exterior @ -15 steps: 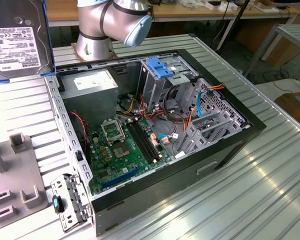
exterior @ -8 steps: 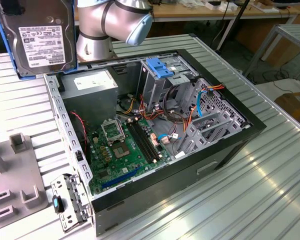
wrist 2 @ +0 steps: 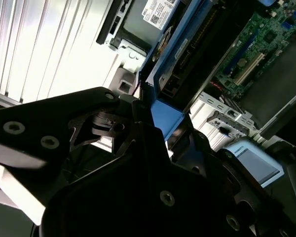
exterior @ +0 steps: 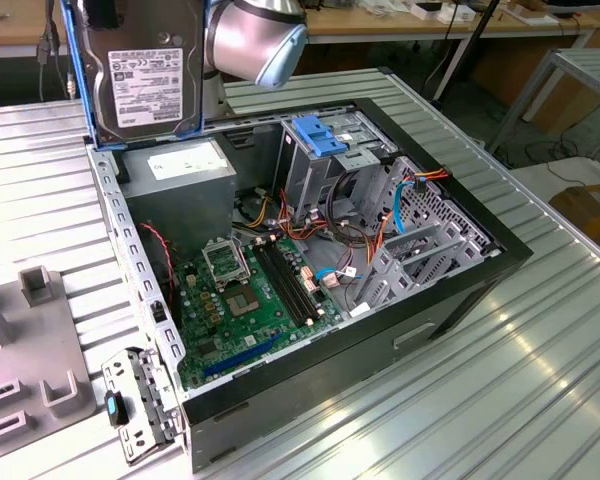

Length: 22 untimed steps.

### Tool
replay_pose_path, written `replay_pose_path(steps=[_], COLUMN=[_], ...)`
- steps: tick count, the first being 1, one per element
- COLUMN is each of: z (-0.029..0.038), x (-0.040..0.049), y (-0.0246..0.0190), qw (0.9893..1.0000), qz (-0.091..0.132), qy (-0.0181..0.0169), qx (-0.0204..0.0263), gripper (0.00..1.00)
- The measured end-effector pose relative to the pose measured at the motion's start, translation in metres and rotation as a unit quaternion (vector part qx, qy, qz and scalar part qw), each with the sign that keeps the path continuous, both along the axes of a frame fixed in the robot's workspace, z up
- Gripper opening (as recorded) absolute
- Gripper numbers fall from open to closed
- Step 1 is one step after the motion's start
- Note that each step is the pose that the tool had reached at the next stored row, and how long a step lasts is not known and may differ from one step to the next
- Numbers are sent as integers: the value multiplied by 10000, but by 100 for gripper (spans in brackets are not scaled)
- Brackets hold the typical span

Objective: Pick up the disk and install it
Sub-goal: 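Pick up the disk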

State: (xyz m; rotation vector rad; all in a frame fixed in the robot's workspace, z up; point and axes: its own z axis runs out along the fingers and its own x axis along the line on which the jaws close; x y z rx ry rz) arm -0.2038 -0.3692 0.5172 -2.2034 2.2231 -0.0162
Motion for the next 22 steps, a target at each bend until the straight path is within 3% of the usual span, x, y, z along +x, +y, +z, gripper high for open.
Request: replay_pose_path(steps=[4,13,17,19,22], z=[-5,-13,-18,-19,-19], x=[248,647,947,1022,1031], y=[0,0,0,0,0], qw=[10000,10000,10000,10000,10000], qz=[-1,0,0,0,0], qy=[0,0,0,0,0], qx=[0,0,0,0,0], gripper=[37,37,37,37,37])
